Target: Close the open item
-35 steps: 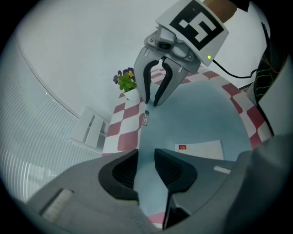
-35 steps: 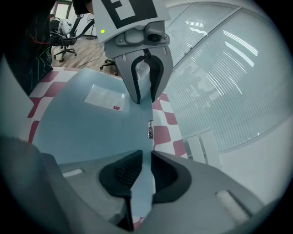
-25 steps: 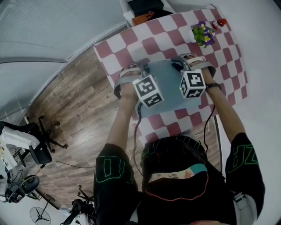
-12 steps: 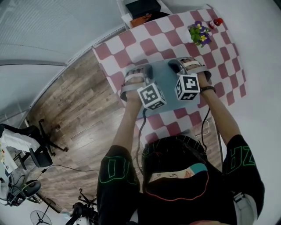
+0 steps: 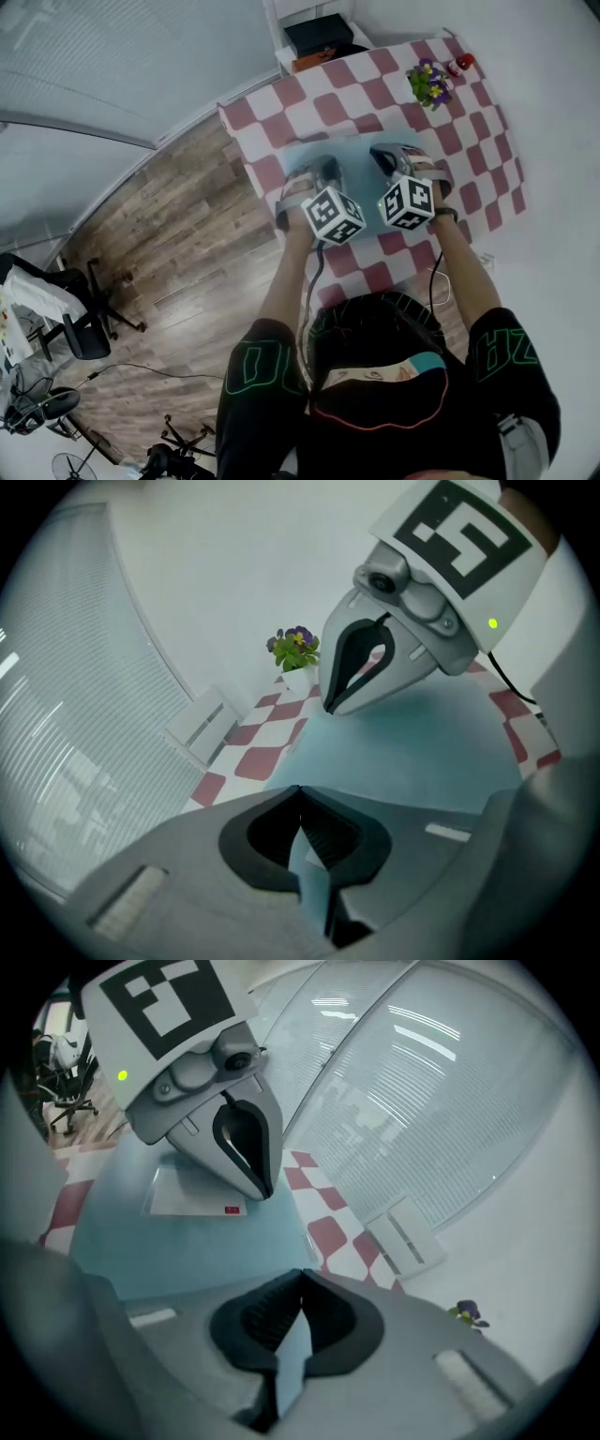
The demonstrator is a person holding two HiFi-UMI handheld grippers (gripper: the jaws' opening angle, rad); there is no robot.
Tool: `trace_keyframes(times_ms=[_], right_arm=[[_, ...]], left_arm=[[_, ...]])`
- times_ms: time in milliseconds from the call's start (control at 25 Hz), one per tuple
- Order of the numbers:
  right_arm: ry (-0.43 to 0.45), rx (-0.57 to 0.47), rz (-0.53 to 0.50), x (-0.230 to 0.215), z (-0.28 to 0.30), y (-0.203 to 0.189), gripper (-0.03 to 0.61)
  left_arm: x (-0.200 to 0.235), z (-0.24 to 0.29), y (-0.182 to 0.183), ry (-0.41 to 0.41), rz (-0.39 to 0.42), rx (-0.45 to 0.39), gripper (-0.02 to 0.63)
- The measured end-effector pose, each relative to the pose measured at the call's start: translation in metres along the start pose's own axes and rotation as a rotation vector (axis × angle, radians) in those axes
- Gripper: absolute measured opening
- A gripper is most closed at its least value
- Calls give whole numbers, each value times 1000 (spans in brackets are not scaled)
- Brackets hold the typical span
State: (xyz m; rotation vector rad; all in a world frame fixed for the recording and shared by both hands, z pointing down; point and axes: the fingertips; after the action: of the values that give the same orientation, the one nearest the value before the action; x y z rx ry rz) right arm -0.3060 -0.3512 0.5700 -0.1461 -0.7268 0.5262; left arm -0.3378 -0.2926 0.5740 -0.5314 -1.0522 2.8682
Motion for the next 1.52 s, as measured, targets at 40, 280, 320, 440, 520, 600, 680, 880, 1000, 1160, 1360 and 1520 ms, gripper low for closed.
trace_keyframes(times_ms=[40, 280, 320, 440, 520, 600, 680, 880, 1000, 1160, 1360, 1520], right_arm=[[4, -8, 17, 2, -4, 2, -5], [-8, -73, 123, -4, -32, 14, 2], [-21, -85, 139, -9, -37, 15, 2], [-37, -152, 210, -17, -56, 23, 2], [-40, -209, 263, -21, -71, 29, 2], [-61, -234, 288, -28, -82, 31, 2], [-91, -245, 280, -35, -90, 30, 2], [-174, -300, 294, -58, -113, 28, 2], [-217, -334, 338, -72, -131, 23, 2], [-258, -423, 451, -89, -154, 26, 2], [-313, -497, 529, -117, -187, 27, 2], [-350, -550, 557, -133, -208, 25, 2]], left_arm=[[0, -4, 1, 2, -16, -11, 6], [4, -34, 25, 49, -22, -140, 6], [7, -39, 30, 56, -38, -160, 6], [13, -60, 47, 100, -69, -225, 6], [16, -76, 59, 148, -75, -272, 6], [20, -88, 71, 185, -84, -315, 6], [23, -98, 83, 212, -97, -349, 6], [37, -122, 108, 308, -208, -417, 6], [37, -139, 124, 337, -273, -446, 6], [41, -166, 139, 394, -345, -498, 6], [48, -201, 157, 482, -389, -568, 6], [54, -227, 169, 524, -435, -626, 6]])
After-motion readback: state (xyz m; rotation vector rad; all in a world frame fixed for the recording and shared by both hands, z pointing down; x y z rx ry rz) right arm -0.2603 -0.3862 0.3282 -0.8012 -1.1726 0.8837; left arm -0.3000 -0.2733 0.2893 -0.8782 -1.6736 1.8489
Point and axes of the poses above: the fingertips, and each gripper's own axes: z forward along the fingers, x to its left, y out of its top, and after that the axes turned 10 degrees about -z, right-handed
